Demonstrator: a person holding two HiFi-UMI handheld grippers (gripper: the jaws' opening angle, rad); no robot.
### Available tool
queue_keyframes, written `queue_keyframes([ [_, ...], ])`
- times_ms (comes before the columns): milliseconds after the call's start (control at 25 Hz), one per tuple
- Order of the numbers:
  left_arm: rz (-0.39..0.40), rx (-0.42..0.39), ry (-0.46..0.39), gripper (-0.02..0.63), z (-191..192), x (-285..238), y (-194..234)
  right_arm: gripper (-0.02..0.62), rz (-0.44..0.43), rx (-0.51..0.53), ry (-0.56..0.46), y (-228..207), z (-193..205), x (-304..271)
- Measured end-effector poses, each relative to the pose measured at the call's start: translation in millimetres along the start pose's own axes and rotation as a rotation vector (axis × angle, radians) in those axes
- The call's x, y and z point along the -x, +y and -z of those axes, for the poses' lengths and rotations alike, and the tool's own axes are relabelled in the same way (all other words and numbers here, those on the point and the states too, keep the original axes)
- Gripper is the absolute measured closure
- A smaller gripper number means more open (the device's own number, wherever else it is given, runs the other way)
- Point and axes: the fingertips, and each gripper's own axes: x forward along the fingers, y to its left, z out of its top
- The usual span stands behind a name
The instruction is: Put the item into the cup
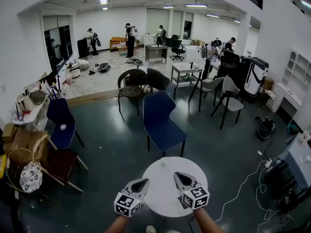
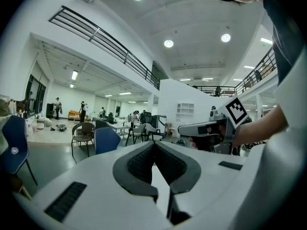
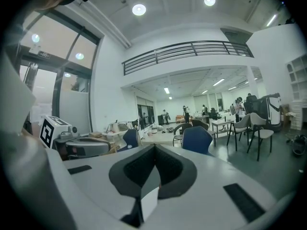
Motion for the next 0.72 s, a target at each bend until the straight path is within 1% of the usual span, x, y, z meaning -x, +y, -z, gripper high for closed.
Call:
queue_keyframes([
  [160, -0.008, 0.03, -0.009, 0.59, -6.2, 3.3, 2.4, 0.578, 0.003, 0.0, -0.002, 0.7, -4.2, 3.9],
  [360, -0.017, 0.032, -0.024, 0.589, -17.0, 1.1, -11.0, 0.578, 0.004, 0.002, -0.013, -4.2, -13.2, 23.0],
  [720, -0.032, 0.048, -0.02, 0.59, -10.6, 22.5, -39.6, 0.578, -0.008, 0.01, -0.013, 6.2, -13.0, 53.3],
])
